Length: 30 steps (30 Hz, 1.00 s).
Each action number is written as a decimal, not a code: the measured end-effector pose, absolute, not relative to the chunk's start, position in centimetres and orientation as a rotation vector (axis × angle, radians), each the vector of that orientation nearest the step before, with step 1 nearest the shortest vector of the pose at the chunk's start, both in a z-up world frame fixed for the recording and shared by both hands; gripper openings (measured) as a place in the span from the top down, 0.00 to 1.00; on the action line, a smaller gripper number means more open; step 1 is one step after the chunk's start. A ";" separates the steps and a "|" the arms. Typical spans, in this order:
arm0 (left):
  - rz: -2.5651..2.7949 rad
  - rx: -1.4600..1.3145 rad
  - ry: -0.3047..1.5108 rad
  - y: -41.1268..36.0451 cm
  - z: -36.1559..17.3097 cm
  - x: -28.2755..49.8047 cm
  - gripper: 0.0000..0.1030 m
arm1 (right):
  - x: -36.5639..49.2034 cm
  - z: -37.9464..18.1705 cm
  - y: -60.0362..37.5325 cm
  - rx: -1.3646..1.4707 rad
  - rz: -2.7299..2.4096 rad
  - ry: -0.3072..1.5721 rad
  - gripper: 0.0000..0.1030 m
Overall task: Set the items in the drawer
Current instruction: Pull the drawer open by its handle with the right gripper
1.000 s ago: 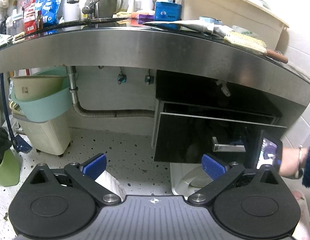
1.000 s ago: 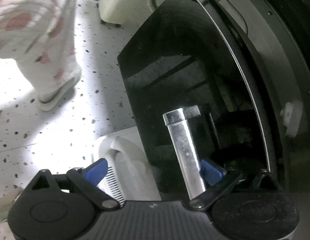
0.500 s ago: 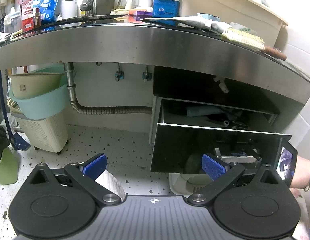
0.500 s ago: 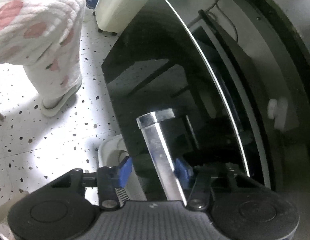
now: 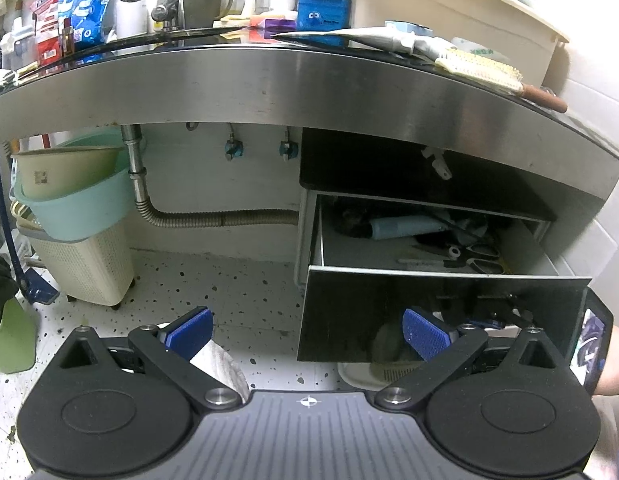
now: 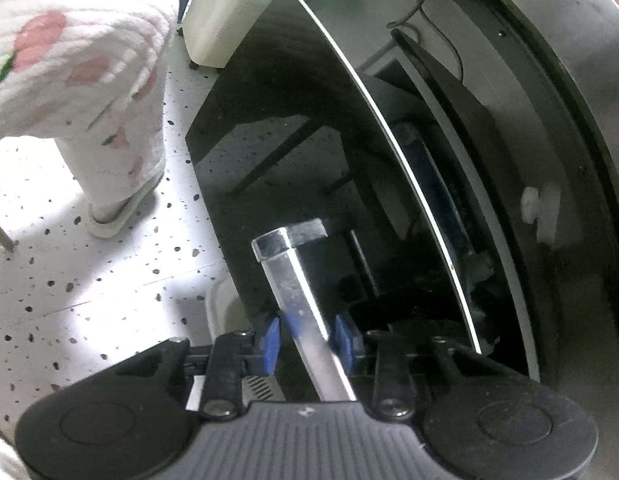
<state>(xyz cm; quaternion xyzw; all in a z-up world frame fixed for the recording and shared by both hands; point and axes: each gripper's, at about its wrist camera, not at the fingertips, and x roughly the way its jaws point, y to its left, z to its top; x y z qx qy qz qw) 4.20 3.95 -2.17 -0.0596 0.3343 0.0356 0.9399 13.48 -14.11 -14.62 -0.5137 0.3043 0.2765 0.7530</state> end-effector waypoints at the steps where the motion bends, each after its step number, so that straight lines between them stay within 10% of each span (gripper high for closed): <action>1: 0.069 -0.121 0.683 3.9 -2.2 4.2 0.01 | 13.2 -14.5 -14.1 -1.120 0.608 0.670 0.71; 30: -0.062 0.064 0.538 3.7 1.8 5.4 0.01 | 8.1 -12.5 -14.7 -0.982 0.703 0.779 0.71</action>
